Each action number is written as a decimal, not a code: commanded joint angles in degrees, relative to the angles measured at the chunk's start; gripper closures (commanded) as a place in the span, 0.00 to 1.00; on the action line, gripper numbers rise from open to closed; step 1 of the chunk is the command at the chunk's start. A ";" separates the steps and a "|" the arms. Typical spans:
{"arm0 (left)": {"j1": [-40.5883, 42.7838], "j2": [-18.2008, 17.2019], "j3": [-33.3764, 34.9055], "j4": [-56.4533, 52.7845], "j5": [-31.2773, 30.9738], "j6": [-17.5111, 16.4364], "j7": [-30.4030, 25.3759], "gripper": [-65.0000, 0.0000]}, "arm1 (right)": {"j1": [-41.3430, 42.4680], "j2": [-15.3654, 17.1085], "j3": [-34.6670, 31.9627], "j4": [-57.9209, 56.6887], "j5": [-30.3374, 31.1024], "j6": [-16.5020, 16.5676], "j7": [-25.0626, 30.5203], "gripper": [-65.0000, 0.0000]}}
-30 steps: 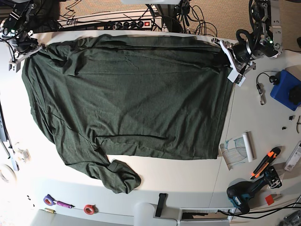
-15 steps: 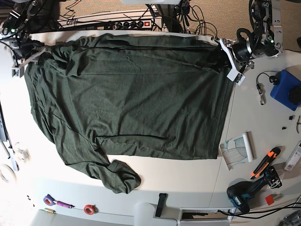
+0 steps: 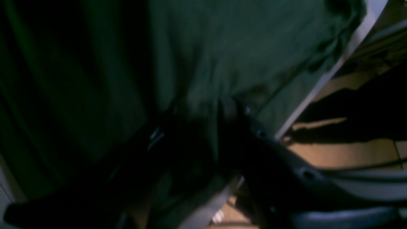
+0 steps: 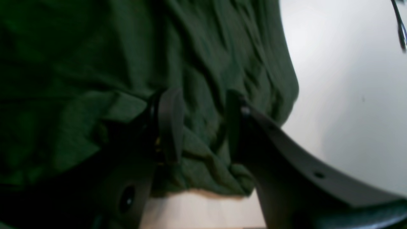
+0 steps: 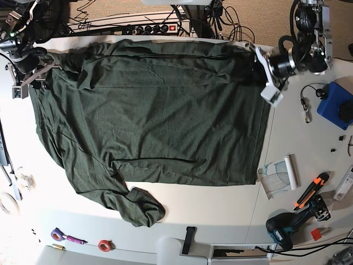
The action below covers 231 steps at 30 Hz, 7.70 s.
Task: Layout the t-shirt on the table in an organized manner, then fold the t-shirt properly
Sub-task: 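Regrip the collar-side corners with both grippers, then pull the collar-side corners apart with both grippers to stretch the shirt, then lift the collar edge with both grippers and lay it back down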
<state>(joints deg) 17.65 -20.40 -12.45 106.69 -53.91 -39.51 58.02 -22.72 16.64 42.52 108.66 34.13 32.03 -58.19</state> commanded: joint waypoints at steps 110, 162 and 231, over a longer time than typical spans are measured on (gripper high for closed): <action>4.79 1.05 -15.50 4.20 -3.34 8.33 4.13 0.50 | 1.62 -3.78 15.54 -22.14 23.10 4.39 -8.00 1.00; 6.88 1.73 -13.29 -11.82 -8.90 7.65 5.38 0.50 | 1.77 -3.78 15.54 -22.14 24.96 4.42 -9.11 1.00; 5.51 1.81 -13.22 -11.80 -24.39 -0.49 17.07 1.00 | 1.77 -3.13 16.24 -21.99 33.22 7.97 -14.38 1.00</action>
<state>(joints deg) 23.16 -17.72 -25.50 94.06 -76.93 -39.72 75.53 -20.91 12.25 58.19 85.62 65.87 39.51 -73.30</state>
